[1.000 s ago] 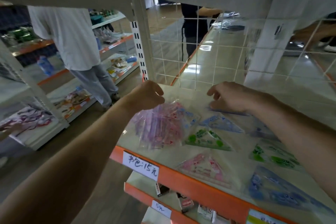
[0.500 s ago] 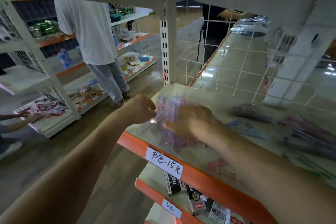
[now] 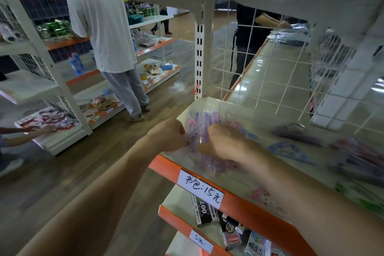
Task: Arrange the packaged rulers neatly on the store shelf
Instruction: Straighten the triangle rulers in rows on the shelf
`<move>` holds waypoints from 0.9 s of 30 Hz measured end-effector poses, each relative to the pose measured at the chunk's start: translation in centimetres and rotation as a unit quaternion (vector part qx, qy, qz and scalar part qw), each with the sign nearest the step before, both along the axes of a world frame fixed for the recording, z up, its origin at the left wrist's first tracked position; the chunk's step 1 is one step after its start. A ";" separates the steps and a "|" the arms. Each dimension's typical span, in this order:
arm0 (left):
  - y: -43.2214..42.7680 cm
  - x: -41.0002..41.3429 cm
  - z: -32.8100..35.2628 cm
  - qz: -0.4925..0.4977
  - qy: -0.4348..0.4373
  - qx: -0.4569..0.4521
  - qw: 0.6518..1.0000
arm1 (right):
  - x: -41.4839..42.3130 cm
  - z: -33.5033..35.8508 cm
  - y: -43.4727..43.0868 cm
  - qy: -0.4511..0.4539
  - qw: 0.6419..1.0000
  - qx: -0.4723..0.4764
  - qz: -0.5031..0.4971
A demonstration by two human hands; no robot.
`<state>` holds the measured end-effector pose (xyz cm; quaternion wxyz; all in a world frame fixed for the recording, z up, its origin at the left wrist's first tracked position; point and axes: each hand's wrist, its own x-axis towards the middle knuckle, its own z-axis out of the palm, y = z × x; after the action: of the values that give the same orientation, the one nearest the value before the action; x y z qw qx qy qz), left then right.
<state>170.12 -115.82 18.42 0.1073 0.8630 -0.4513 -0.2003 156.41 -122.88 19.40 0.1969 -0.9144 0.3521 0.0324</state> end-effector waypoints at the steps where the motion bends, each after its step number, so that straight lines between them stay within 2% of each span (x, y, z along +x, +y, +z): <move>1: 0.1 0.3 0.1 0.006 0.032 -0.007 0.999 | -0.1 0.2 0.0 -0.005 1.000 0.007 0.002; 5: 0.9 1.0 0.6 0.065 0.217 -0.049 0.973 | -0.7 0.6 -0.2 -0.033 0.999 0.035 0.003; 10: 1.8 1.2 0.4 0.154 0.385 -0.105 0.904 | -1.1 -0.1 -0.8 -0.088 0.991 0.097 -0.037; 16: 1.6 0.8 0.3 0.173 0.439 -0.120 0.874 | -2.0 -0.4 -1.8 -0.126 0.976 0.155 -0.089; 20: 1.2 0.0 0.3 0.166 0.457 -0.126 0.865 | -2.3 -1.0 -2.2 -0.131 0.973 0.166 -0.087; 25: 0.7 -0.3 -0.1 0.165 0.462 -0.142 0.860 | -2.2 -1.4 -1.2 -0.029 0.998 0.043 -0.045; 27: 0.7 -0.3 -0.1 0.169 0.463 -0.147 0.858 | -2.0 -1.4 -1.2 -0.032 0.997 0.058 -0.044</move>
<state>169.84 -115.12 18.28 0.4618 0.7077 -0.2210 -0.4868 154.38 -124.04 18.03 0.2622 -0.8855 0.3832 0.0148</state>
